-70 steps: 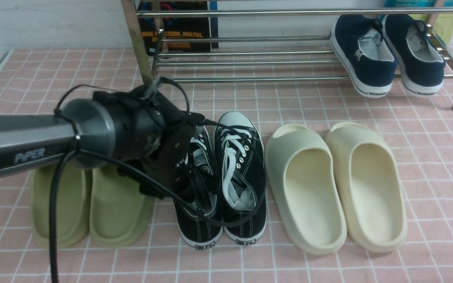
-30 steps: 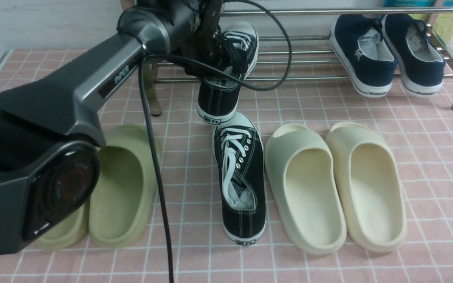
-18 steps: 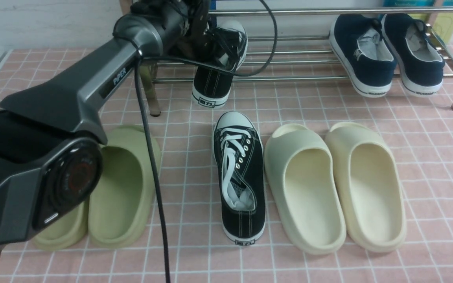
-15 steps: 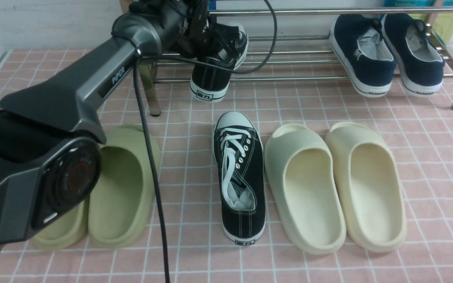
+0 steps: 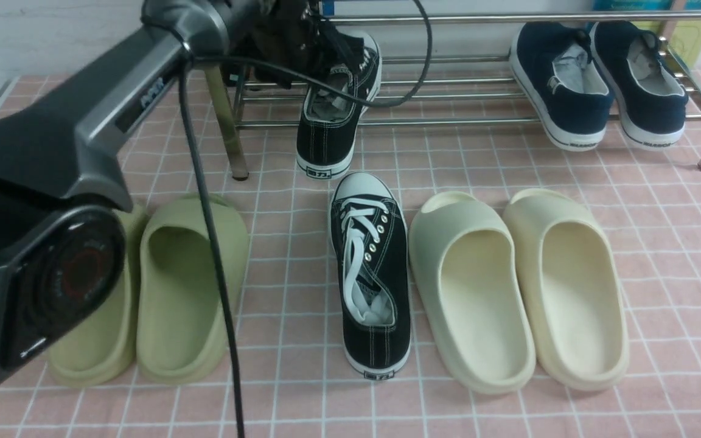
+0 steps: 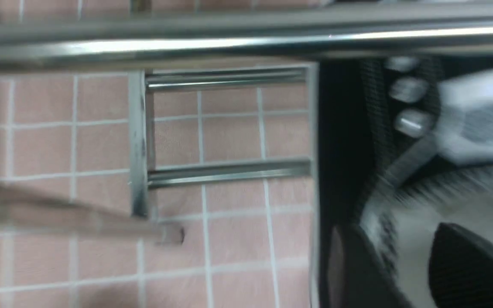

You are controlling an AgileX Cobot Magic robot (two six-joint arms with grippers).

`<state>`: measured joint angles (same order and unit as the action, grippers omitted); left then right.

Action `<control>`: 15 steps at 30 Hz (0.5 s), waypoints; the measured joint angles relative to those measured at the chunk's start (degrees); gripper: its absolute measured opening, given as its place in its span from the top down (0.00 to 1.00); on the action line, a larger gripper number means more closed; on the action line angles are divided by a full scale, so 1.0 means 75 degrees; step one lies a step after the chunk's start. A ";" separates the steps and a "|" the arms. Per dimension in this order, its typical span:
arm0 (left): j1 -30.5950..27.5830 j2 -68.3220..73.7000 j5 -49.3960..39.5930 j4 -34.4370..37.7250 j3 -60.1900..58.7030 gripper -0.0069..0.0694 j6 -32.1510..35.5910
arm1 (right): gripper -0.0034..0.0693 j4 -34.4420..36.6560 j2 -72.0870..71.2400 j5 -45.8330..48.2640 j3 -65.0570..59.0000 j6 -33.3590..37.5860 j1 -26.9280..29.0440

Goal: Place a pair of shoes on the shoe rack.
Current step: Use the left arm to put a shoe into the shoe rack

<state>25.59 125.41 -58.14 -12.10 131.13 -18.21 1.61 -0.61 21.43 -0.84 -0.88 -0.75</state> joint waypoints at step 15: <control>0.0067 0.0432 -0.1679 0.0932 -0.0850 0.91 0.1724 | 0.63 0.0000 0.0000 0.0000 0.0000 0.0000 0.0000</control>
<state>26.10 128.65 -70.74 -5.12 124.75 -5.28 1.61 -0.61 21.43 -0.84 -0.88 -0.75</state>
